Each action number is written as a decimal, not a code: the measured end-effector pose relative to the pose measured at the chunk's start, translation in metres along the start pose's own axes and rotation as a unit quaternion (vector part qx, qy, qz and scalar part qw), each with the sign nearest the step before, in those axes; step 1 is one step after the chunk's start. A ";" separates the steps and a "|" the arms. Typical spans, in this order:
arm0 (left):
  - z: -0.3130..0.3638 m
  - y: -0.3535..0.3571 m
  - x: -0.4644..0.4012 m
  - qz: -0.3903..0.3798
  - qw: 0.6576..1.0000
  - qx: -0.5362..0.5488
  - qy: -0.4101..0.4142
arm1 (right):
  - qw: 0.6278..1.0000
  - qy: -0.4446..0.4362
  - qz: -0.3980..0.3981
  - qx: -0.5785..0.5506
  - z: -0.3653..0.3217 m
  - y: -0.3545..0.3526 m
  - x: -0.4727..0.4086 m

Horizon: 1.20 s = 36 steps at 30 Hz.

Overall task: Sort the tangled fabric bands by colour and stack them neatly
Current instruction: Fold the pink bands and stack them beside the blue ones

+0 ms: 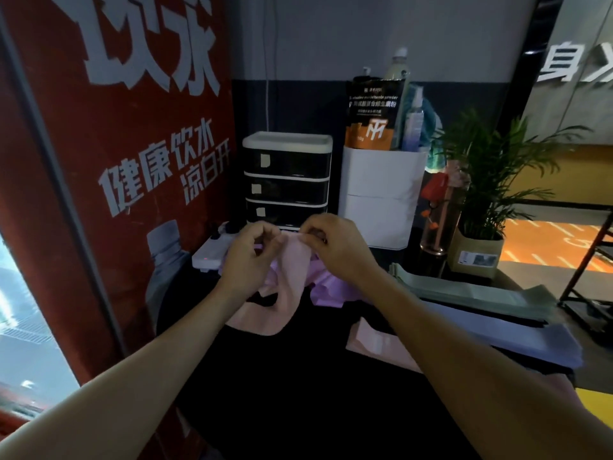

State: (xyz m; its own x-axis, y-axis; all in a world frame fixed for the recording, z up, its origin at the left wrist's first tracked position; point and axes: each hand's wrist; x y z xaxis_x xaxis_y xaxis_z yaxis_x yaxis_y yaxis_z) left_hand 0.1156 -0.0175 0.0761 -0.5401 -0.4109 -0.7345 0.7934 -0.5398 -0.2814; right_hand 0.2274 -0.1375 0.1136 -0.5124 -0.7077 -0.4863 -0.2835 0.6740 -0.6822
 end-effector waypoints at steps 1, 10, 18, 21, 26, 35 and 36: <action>0.006 -0.001 -0.008 0.007 1.000 0.005 0.010 | 1.000 -0.013 0.006 0.003 -0.004 -0.008 -0.005; 0.055 -0.010 -0.061 0.023 0.978 0.170 -0.116 | 0.998 -0.052 0.036 -0.012 -0.042 -0.051 -0.036; 0.060 0.000 -0.064 -0.111 0.907 0.345 -0.216 | 0.994 -0.001 0.018 -0.112 -0.031 -0.059 -0.028; 0.059 0.005 -0.065 -0.100 0.923 0.312 -0.204 | 0.989 0.034 -0.001 -0.145 -0.020 -0.059 -0.026; 0.063 0.006 -0.067 -0.100 0.964 0.201 -0.141 | 0.930 0.193 -0.045 -0.311 -0.013 -0.063 -0.024; 0.059 0.006 -0.062 -0.118 0.978 0.150 -0.082 | 0.965 0.160 -0.012 -0.206 -0.020 -0.058 -0.027; 0.056 0.005 -0.059 -0.132 0.976 0.151 -0.090 | 0.966 0.157 0.008 -0.204 -0.019 -0.058 -0.028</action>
State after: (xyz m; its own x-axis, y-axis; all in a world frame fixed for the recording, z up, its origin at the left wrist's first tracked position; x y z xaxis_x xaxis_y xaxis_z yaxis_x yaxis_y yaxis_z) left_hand 0.1361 -0.0370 0.1529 -0.7760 -0.3364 -0.5336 0.5164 -0.8246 -0.2311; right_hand 0.2425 -0.1525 0.1775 -0.7216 -0.6412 -0.2612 -0.5374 0.7566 -0.3726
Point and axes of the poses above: each hand's wrist, its own x-axis away from the middle knuckle, its own y-axis out of the palm, z = x × y, and after that the axes turned 13 degrees about y, right-handed
